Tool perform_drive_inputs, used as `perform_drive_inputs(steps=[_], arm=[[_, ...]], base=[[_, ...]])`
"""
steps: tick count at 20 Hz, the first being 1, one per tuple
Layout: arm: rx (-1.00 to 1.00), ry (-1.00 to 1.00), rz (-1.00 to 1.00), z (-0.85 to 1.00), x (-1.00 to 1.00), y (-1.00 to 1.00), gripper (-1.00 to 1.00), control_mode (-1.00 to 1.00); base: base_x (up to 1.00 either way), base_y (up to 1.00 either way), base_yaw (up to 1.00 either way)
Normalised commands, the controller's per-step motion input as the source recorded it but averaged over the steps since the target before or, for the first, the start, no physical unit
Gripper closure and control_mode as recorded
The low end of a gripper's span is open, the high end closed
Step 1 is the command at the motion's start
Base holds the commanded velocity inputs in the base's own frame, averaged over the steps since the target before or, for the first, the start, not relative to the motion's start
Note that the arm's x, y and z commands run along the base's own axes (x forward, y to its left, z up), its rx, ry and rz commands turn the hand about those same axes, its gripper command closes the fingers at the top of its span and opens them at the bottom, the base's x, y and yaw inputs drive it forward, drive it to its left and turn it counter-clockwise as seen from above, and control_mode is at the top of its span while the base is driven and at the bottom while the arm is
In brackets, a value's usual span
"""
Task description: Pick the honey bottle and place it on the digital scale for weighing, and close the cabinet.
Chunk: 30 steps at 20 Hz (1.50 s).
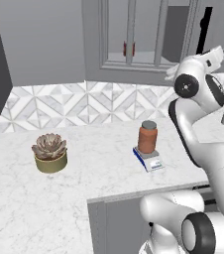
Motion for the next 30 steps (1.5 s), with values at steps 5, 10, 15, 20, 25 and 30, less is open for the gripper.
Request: perform_drive_inputs(steps=[5, 10, 15, 20, 25, 30], arm=[[0.0, 0.06, 0.01, 0.0, 0.51, -0.13, -1.0, -1.0], [0.0, 0.01, 0.03, 0.0, 0.59, -0.16, -1.0, -1.0], [0.0, 0.0, 0.02, 0.0, 0.41, -0.13, -1.0, -1.0], [0.0, 0.0, 0.0, 0.0, 0.38, -0.08, -1.0, -1.0], [0.0, 0.0, 0.0, 0.0, 0.42, -0.06, -1.0, -1.0], [0.0, 0.0, 0.0, 0.0, 0.44, -0.04, -1.0, -1.0]], base=[[0.0, 0.0, 0.0], [0.0, 0.0, 0.0], [0.0, 0.0, 0.0], [0.0, 0.0, 0.0], [0.0, 0.0, 0.0], [0.0, 0.0, 0.0]])
